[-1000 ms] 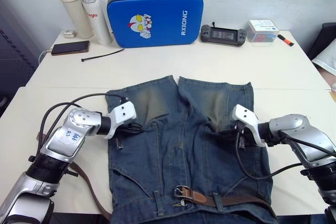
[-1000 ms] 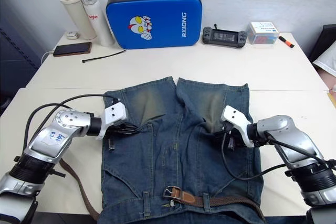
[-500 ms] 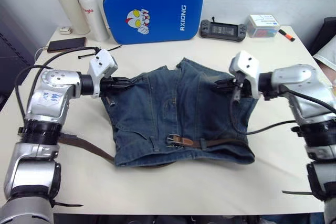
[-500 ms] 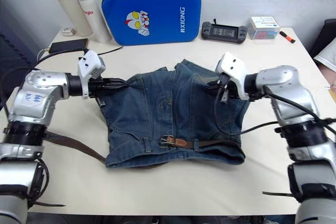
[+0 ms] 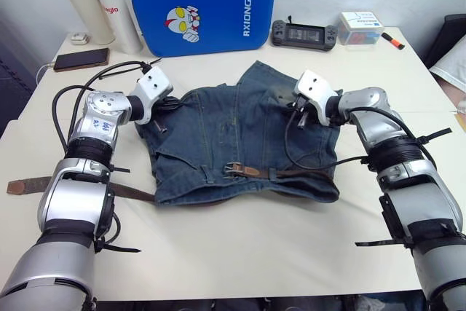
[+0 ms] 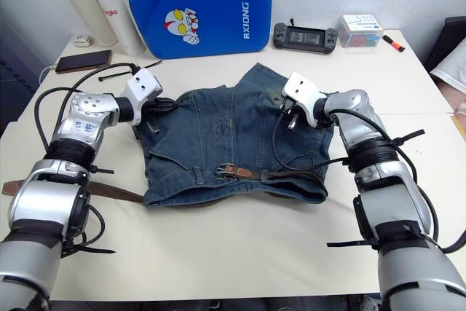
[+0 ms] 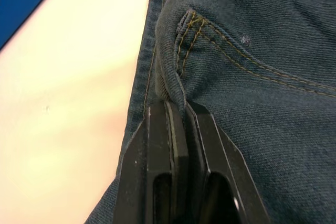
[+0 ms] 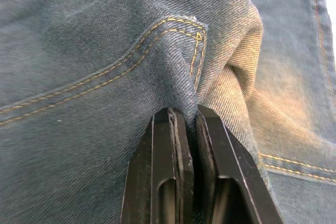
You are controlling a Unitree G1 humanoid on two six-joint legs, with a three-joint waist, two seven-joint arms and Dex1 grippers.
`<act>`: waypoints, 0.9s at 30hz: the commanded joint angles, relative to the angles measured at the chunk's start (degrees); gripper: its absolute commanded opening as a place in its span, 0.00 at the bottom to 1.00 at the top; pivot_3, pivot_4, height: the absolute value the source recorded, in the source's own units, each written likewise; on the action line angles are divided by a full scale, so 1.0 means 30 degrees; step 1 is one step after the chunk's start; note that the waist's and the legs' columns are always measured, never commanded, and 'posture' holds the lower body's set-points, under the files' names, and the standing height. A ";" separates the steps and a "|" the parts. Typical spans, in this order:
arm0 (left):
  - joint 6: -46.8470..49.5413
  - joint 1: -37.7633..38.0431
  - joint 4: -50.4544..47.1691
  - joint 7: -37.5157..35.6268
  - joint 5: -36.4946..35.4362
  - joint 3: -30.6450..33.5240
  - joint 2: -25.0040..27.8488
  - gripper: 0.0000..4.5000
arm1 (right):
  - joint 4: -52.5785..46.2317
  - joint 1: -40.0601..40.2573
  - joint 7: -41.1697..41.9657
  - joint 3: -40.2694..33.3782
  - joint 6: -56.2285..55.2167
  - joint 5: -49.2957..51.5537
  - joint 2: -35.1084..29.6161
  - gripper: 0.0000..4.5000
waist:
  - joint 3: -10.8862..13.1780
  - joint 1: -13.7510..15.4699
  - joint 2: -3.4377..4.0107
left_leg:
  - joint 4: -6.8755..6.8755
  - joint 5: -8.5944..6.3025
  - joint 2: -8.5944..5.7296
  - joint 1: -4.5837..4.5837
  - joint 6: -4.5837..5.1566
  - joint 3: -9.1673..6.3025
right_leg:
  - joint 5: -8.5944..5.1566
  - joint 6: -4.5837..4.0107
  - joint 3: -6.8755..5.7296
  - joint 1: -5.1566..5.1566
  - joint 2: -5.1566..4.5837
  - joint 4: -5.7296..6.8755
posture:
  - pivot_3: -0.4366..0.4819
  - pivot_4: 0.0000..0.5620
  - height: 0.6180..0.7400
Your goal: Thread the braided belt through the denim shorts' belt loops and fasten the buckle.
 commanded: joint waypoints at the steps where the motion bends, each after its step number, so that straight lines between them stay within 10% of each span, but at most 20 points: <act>1: -0.0599 -0.0393 0.0855 0.0761 0.0522 0.0110 -0.0165 0.02 | 0.1997 -0.1007 -0.1082 -0.0708 -0.1119 -0.0571 -0.0102 0.00 | 0.0000 -0.0039 0.0000 | 0.0001 0.0000 -0.0010 0.0000 0.0001 -0.0008 | 0.0000 0.0000 0.0000 0.0000 -0.0016 0.0008 | 0.48 0.27 0.48; 4: -0.0344 -0.0065 0.1069 0.0237 0.0520 0.0170 -0.0550 0.02 | 0.2949 -0.1083 -0.0570 -0.0868 -0.1034 -0.0372 0.0287 0.00 | 0.0000 -0.0087 0.0001 | 0.0001 0.0001 -0.0028 0.0002 0.0006 -0.0015 | 0.0000 0.0001 -0.0001 0.0001 -0.0040 0.0017 | 0.48 0.27 0.48; 14: 0.2274 0.0108 -0.1366 -0.2102 -0.1044 0.1850 0.0406 0.99 | 0.1914 -0.1653 0.2597 -0.2361 0.0687 0.0625 -0.0529 1.00 | 0.0000 -0.0135 0.0002 | 0.0003 0.0002 -0.0037 -0.0003 0.0010 -0.0021 | 0.0000 0.0000 -0.0002 -0.0001 -0.0138 0.0024 | 0.48 0.27 0.48; 27: 1.9244 0.6398 -1.8839 -0.4296 -0.7315 0.6259 0.5725 1.00 | -1.4995 0.3766 0.9911 -0.2940 0.8977 0.6490 -0.3942 1.00 | 0.0006 -0.0271 0.0015 | -0.0013 0.0000 -0.0014 -0.0003 0.0011 -0.0080 | -0.0001 -0.0001 0.0079 -0.0017 -0.0157 0.0026 | 0.48 0.27 0.48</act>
